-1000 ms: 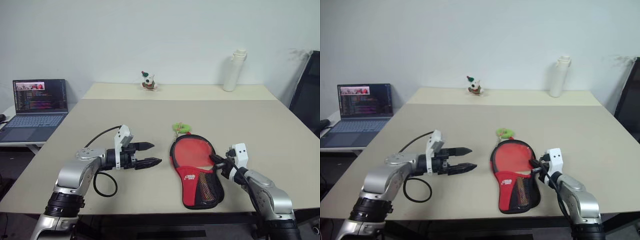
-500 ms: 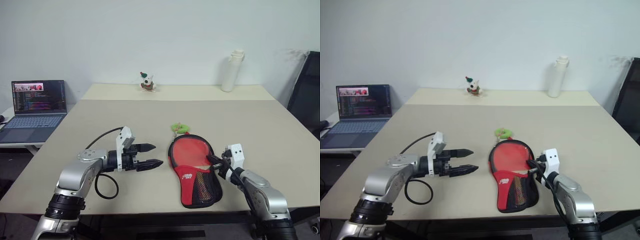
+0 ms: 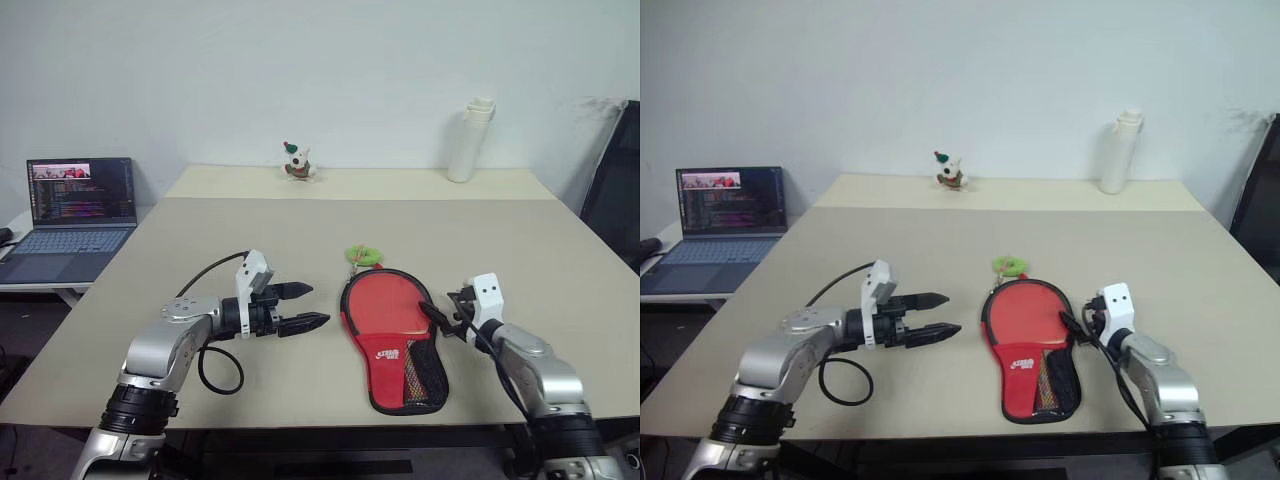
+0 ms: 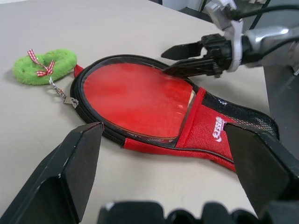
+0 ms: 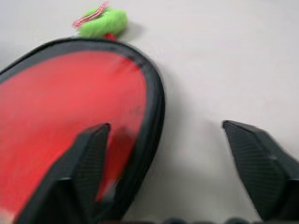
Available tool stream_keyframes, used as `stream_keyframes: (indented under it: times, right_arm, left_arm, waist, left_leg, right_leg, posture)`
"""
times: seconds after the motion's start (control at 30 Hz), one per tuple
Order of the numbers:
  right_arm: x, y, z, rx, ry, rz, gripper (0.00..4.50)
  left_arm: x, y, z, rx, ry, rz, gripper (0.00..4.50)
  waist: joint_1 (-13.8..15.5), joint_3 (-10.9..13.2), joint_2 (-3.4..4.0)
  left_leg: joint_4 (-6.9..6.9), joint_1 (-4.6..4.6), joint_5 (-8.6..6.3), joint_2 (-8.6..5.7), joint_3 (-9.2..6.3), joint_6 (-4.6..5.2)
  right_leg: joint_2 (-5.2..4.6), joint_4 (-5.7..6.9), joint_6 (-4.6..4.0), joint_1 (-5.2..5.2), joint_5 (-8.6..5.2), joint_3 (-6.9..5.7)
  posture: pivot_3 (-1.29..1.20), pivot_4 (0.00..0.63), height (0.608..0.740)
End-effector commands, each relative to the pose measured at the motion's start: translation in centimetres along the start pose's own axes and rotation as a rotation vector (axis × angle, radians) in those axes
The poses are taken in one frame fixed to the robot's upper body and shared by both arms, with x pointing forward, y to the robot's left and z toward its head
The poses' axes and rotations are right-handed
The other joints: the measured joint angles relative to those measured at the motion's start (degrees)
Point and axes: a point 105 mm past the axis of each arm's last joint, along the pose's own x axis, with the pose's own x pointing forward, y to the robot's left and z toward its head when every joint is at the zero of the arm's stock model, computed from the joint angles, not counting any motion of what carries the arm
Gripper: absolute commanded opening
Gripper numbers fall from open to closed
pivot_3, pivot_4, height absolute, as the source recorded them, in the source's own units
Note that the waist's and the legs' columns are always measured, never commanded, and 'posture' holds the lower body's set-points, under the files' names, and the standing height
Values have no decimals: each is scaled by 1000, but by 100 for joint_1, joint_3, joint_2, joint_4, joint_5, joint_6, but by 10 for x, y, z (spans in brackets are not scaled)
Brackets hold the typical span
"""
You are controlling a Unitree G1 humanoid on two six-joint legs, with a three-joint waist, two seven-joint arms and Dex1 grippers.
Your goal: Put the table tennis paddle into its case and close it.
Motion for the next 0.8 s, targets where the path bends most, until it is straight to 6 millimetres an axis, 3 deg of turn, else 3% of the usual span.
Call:
stream_keyframes:
  times: [0.03,0.23,0.57,0.8]
  right_arm:
    - [-22,18,11,6,10,136,4083]
    - [-44,32,-12,23,155,215,4083]
    - [-38,26,-30,-24,292,182,4083]
    - [-41,35,-41,-52,404,252,1815]
  left_arm:
    - [0,0,8,37,-19,-7,4500]
    - [1,0,8,39,-16,-25,4500]
    - [5,-5,15,84,0,-92,4500]
    - [-10,-24,25,161,47,-260,4500]
  waist:
    - [7,1,1]
    - [14,1,1]
    - [12,1,1]
    - [13,1,1]
  left_leg:
    - [-1,-1,0,0,-1,0]
    - [4,1,0,5,-2,1]
    - [3,0,0,2,4,0]
    - [2,0,0,2,0,0]
  right_leg:
    - [0,0,0,0,0,-1]
    - [-2,-1,26,2,-16,-2]
    - [0,-6,27,3,-17,0]
    - [1,-6,26,3,-18,-4]
  posture:
    - [0,150,740]
    - [0,150,740]
    - [0,150,740]
    - [0,150,740]
